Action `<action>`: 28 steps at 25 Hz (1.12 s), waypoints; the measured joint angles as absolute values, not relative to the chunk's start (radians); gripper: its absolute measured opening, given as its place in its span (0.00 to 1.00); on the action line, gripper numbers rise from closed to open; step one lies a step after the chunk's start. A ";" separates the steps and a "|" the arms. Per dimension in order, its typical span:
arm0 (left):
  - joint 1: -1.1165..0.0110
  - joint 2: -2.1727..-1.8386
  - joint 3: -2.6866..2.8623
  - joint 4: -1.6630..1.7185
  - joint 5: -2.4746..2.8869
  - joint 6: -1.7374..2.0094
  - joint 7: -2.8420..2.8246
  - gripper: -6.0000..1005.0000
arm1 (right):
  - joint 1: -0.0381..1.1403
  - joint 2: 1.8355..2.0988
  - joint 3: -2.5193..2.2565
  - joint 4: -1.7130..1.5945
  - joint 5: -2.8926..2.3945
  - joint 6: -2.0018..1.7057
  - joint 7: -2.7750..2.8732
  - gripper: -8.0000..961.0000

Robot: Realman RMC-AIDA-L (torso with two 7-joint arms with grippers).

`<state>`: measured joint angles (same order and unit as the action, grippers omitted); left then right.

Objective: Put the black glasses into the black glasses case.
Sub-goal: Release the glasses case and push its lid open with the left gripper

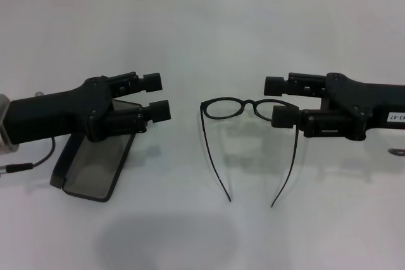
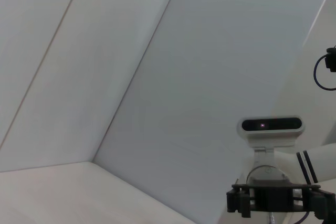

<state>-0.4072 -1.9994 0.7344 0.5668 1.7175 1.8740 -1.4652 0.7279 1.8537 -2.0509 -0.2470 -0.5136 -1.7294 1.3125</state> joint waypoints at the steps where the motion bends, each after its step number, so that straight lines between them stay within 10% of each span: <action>1: -0.407 -2.000 0.735 0.567 1.718 1.874 -1.464 0.81 | 0.728 1.854 -2.045 -0.247 -0.514 -1.727 1.311 0.78; 15: -0.420 -2.018 0.677 0.639 1.707 1.874 -1.589 0.81 | 0.707 1.856 -1.983 -0.225 -0.522 -1.710 1.223 0.78; 22: -0.317 -2.101 0.715 1.342 1.894 1.791 -2.095 0.81 | 0.675 1.853 -1.974 -0.222 -0.546 -1.640 1.167 0.78; 28: -0.261 -2.094 0.963 1.798 2.215 1.721 -2.504 0.81 | 0.643 1.856 -1.935 -0.223 -0.547 -1.617 1.158 0.78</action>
